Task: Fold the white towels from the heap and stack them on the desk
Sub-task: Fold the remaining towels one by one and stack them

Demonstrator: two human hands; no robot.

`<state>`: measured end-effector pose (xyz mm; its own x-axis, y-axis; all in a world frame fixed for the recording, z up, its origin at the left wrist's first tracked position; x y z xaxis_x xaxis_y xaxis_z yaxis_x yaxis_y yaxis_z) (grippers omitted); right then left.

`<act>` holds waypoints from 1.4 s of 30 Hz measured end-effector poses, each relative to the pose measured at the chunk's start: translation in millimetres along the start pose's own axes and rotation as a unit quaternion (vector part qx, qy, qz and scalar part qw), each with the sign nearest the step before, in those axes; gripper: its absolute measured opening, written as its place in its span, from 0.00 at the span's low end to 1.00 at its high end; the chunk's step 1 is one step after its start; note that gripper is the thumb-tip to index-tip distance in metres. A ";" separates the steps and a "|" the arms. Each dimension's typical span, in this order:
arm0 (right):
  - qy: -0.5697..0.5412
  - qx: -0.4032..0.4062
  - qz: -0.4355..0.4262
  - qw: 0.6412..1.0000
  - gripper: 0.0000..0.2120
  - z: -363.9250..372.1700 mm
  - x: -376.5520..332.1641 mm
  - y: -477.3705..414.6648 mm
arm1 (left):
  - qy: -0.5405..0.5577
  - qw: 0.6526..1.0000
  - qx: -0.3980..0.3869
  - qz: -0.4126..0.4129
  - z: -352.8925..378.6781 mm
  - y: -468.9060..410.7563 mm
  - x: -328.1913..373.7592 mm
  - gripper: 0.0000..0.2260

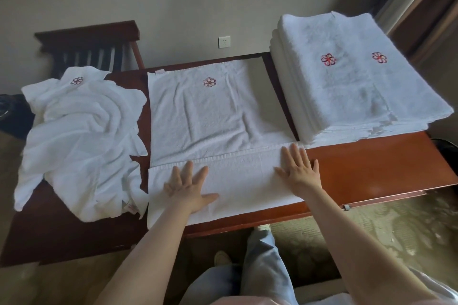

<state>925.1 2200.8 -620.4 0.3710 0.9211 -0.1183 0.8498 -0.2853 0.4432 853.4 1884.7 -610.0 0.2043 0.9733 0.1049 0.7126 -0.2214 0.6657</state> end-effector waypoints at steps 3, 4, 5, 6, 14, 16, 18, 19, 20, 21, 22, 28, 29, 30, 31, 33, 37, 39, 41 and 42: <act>0.025 0.014 -0.006 1.000 0.32 -7.5 -13.3 2.2 | 0.007 0.999 0.026 0.018 -2.8 2.7 1.7 0.41; 0.027 0.034 -0.020 0.999 0.31 -8.9 -18.0 5.0 | 0.017 0.998 0.046 0.033 -2.7 5.1 2.3 0.40; 0.021 0.059 -0.040 0.997 0.31 -9.5 -22.6 8.7 | 0.031 0.996 0.072 0.053 -1.5 7.8 2.4 0.39; 0.011 0.082 -0.065 0.994 0.30 -9.7 -27.6 13.8 | 0.042 0.991 0.101 0.076 0.3 11.4 1.5 0.38; 0.055 0.108 -0.226 0.967 0.32 27.7 -43.6 75.4 | -0.004 0.950 0.243 0.194 32.4 56.7 -21.3 0.28; 0.061 0.098 -0.207 0.972 0.32 30.7 -37.3 80.5 | -0.011 0.960 0.214 0.181 42.3 61.0 -29.4 0.28; 0.050 0.099 -0.181 0.977 0.29 26.8 -29.7 81.6 | -0.022 0.962 0.209 0.175 47.4 63.1 -36.8 0.27; 0.042 0.102 -0.172 0.979 0.27 23.9 -26.1 81.8 | -0.031 0.961 0.213 0.174 48.1 64.3 -38.6 0.26; 0.033 0.107 -0.166 0.980 0.24 21.1 -22.6 82.6 | -0.039 0.960 0.217 0.171 48.4 65.4 -39.0 0.25; 0.025 0.115 -0.161 0.980 0.22 18.6 -19.9 83.3 | -0.040 0.960 0.220 0.169 48.9 66.0 -38.8 0.25; 0.022 0.121 -0.154 0.980 0.21 16.8 -18.1 84.4 | -0.030 0.960 0.225 0.166 49.3 66.7 -38.7 0.23; 0.064 0.128 -0.088 0.986 0.17 12.6 -8.8 88.5 | -0.010 0.956 0.247 0.160 51.1 70.7 -39.5 0.15; 0.070 0.139 -0.090 0.984 0.15 11.8 -8.1 89.6 | -0.021 0.956 0.251 0.154 50.9 71.2 -39.2 0.16; 0.071 0.158 -0.096 0.980 0.12 10.7 -8.0 91.4 | -0.032 0.956 0.255 0.145 50.8 71.4 -39.1 0.16; 0.070 0.181 -0.104 0.975 0.09 9.4 -8.2 93.9 | -0.043 0.956 0.256 0.133 50.8 71.5 -39.8 0.16; 0.066 0.235 -0.111 0.963 0.06 6.2 -7.3 98.0 | -0.060 0.958 0.258 0.105 47.9 72.6 -42.8 0.14; 0.012 0.289 -0.089 0.953 0.11 -8.2 -6.4 100.5 | 0.004 0.943 0.322 0.082 22.3 78.2 -51.9 0.11; -0.018 0.315 -0.085 0.945 0.10 -18.5 -9.3 100.0 | 0.038 0.927 0.361 0.095 2.2 82.3 -54.0 0.10; -0.035 0.353 -0.096 0.930 0.06 -28.9 -12.2 100.5 | 0.046 0.923 0.367 0.108 -13.5 86.3 -55.9 0.10; -0.040 0.368 -0.105 0.923 0.06 -34.1 -12.6 101.8 | 0.047 0.925 0.359 0.114 -18.6 89.1 -57.2 0.10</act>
<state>994.2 2169.1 -543.5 0.1712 0.9623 -0.2113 0.9194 -0.2332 -0.3168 892.7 1810.4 -543.0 0.3685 0.8903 0.2677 0.9275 -0.3715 -0.0413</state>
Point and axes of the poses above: each hand's wrist, its own y-axis away from the middle knuckle, its own z-axis out of the palm, x = y × z, the point moved 1 cm from there along -y, towards the middle knuckle, and after that the axes turned 2 degrees about y, right-handed, at the moved point
